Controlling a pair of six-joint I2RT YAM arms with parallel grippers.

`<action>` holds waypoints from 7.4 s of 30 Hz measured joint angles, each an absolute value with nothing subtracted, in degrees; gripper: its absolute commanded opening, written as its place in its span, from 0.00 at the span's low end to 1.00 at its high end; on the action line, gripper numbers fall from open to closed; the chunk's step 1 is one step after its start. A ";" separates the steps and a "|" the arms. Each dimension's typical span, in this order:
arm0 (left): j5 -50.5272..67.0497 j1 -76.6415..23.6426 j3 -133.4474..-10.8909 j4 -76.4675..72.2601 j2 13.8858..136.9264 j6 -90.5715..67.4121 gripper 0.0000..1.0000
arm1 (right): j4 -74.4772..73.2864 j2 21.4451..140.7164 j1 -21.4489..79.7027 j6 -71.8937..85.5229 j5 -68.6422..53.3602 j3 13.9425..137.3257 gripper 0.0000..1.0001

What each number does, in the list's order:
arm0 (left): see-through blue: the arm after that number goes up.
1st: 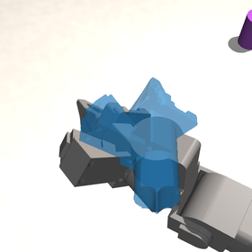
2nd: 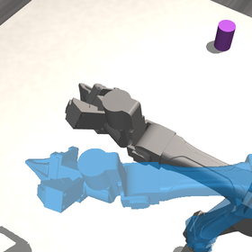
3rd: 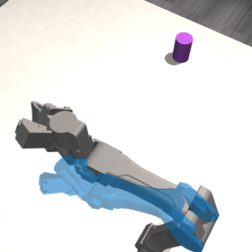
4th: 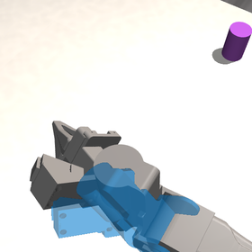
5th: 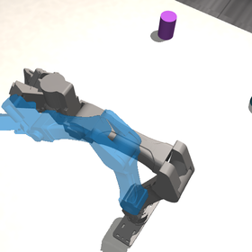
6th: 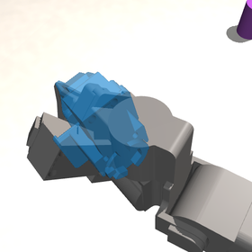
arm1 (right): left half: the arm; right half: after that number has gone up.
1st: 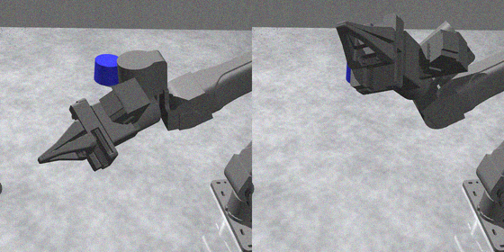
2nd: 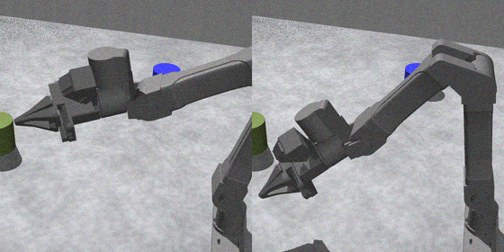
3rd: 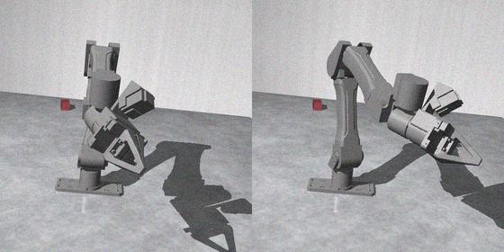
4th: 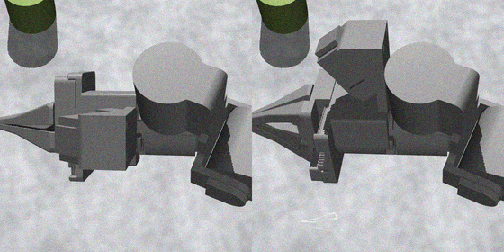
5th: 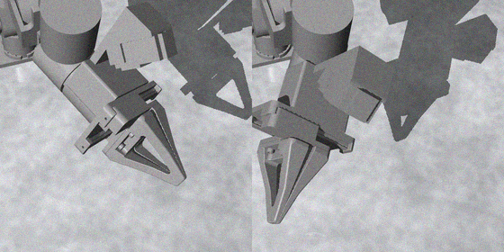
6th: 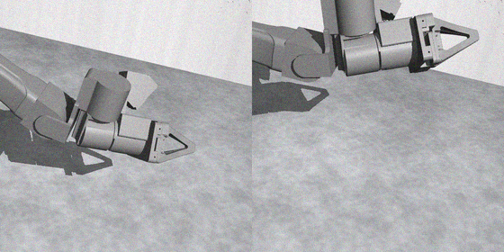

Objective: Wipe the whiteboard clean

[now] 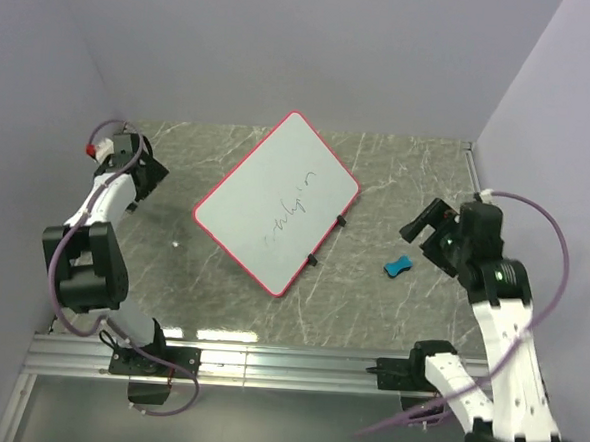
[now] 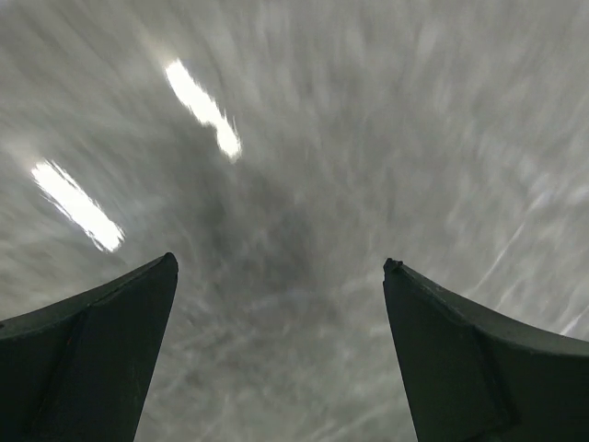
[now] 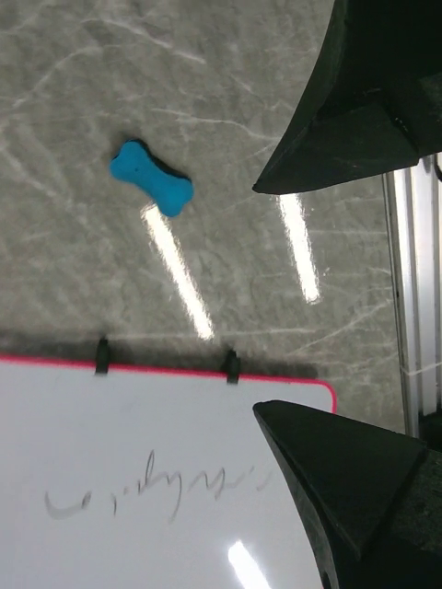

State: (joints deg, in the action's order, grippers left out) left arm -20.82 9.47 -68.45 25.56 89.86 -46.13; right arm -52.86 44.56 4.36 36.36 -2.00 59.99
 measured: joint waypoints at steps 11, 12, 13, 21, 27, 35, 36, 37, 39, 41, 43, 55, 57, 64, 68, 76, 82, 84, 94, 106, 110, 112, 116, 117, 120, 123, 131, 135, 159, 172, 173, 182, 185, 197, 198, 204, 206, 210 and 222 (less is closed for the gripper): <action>7.25 10.17 -61.78 31.16 76.03 -43.09 0.96 | -50.33 58.96 4.34 43.72 1.58 53.41 0.66; 8.51 10.17 -62.83 31.03 74.48 -42.48 0.95 | -49.63 59.66 4.34 44.38 2.28 52.73 0.64; 9.76 10.09 -63.83 31.07 72.84 -41.58 0.92 | -48.99 60.40 4.34 45.08 2.72 52.18 0.64; 10.85 2.07 -64.77 33.45 66.59 -36.58 0.93 | -42.15 71.02 4.34 47.94 5.89 48.31 0.64; 11.16 1.04 -63.22 35.09 67.13 -35.09 0.92 | -38.96 81.06 4.29 47.92 7.64 50.11 0.64; 11.46 1.02 -64.58 35.00 72.01 -33.56 0.91 | -36.51 87.13 4.25 48.05 8.45 51.42 0.60; 11.64 1.02 -64.97 34.96 72.66 -33.52 0.91 | -36.29 87.74 4.25 48.12 8.54 51.42 0.59; 11.79 1.02 -65.43 34.98 73.25 -33.41 0.91 | -36.10 88.49 4.25 48.14 8.62 51.42 0.58; 11.90 1.02 -66.35 34.98 74.35 -33.15 0.91 | -36.03 89.58 4.25 48.16 8.88 51.42 0.57; 12.08 1.02 -67.33 35.00 75.18 -32.67 0.91 | -35.42 90.39 4.25 48.38 8.88 51.31 0.54; 12.16 1.02 -68.16 34.98 75.55 -32.34 0.91 | -34.50 91.31 4.25 48.49 8.88 51.09 0.50; 12.40 1.02 -68.49 34.70 75.70 -32.16 0.90 | -37.15 91.42 4.73 46.87 9.45 54.00 0.85; 12.51 1.02 -68.49 34.54 75.70 -32.18 0.90 | -39.81 91.31 5.93 46.19 9.96 58.13 0.87; 12.62 1.02 -68.49 34.33 75.59 -32.27 0.90 | -42.57 86.39 13.08 46.15 9.08 67.83 0.89; 12.62 1.02 -68.45 34.79 74.67 -32.38 0.90 | -43.99 82.63 13.56 46.63 9.50 65.71 0.89; 12.73 0.73 -63.40 35.00 68.29 -32.88 0.89 | -45.98 78.70 6.98 44.18 13.52 53.15 0.52; 12.78 -0.25 -60.84 35.09 66.32 -33.93 0.89 | -45.43 75.53 3.64 42.94 14.39 45.23 0.33; 12.80 -1.13 -60.64 35.09 66.19 -34.15 0.89 | -44.62 75.44 3.64 42.87 14.11 43.24 0.29; 12.60 -3.53 -60.64 35.09 66.17 -34.96 0.89 | -41.06 78.67 3.92 43.03 11.49 43.72 0.27; 11.99 -5.19 -60.77 35.14 66.63 -35.24 0.89 | -40.88 78.37 8.78 43.55 9.04 53.41 0.45; 11.55 -5.28 -60.88 35.16 66.63 -35.20 0.89 | -40.95 76.62 8.82 42.50 7.92 53.23 0.74; 11.27 -5.30 -60.88 35.24 66.63 -35.20 0.89 | -40.25 76.07 8.82 41.50 6.79 52.51 0.76; 11.07 -5.34 -60.88 35.22 66.57 -35.22 0.89 | -37.54 75.88 8.82 39.64 4.19 48.97 0.75; 11.05 -5.34 -60.88 35.22 66.57 -35.22 0.89 | -36.95 76.01 8.82 39.11 3.42 47.90 0.74; 10.74 -5.34 -60.88 35.24 66.52 -35.22 0.89 | -35.53 77.03 8.86 37.71 1.91 45.98 0.73; 10.63 -5.37 -60.88 35.33 66.46 -35.20 0.89 | -33.93 79.02 8.88 36.42 1.30 45.28 0.72; 10.48 -5.76 -60.88 35.46 66.46 -35.20 0.89 | -30.96 83.31 8.88 34.52 1.04 45.30 0.67; 10.15 -5.96 -60.88 35.70 66.48 -35.16 0.89 | -30.37 85.62 8.93 34.15 1.06 45.32 0.56; 10.66 -7.55 -61.45 31.42 69.38 -34.02 0.89 | -32.97 80.18 9.13 33.65 0.78 46.13 0.00; 26.06 -7.60 -63.13 21.80 82.35 -29.54 0.75 | -36.62 77.93 12.43 34.48 -6.07 59.37 0.00; 27.35 -7.49 -63.66 21.21 83.42 -29.08 0.69 | -36.49 77.97 13.32 34.48 -7.38 60.49 0.00; 34.63 -7.05 -65.93 18.70 86.98 -26.30 0.06 | -29.17 87.02 24.64 36.93 -18.46 75.48 0.00; 36.10 -6.90 -66.57 19.46 87.68 -24.97 0.00 | -24.88 92.64 25.74 40.03 -21.78 79.35 0.00; 39.90 -6.76 -64.88 16.32 88.23 -26.81 0.00 | -24.18 114.24 25.76 48.21 -13.93 102.08 0.00; 39.94 -6.76 -64.86 16.14 88.23 -27.14 0.00 | -24.75 115.79 25.63 48.69 -12.69 104.42 0.00; 39.86 -6.76 -64.88 15.88 88.20 -27.88 0.00 | -29.10 122.21 22.65 50.94 -7.51 113.84 0.00; 39.35 -6.79 -64.88 16.19 88.05 -27.86 0.00 | -30.52 124.22 21.15 51.22 -6.48 116.27 0.00; 38.28 -6.92 -64.88 16.84 87.79 -27.92 0.00 | -32.34 126.74 18.65 51.62 -6.11 117.05 0.00; 33.30 -7.81 -65.08 21.96 87.57 -29.23 0.00 | -27.33 124.29 21.93 52.10 -10.09 107.15 0.00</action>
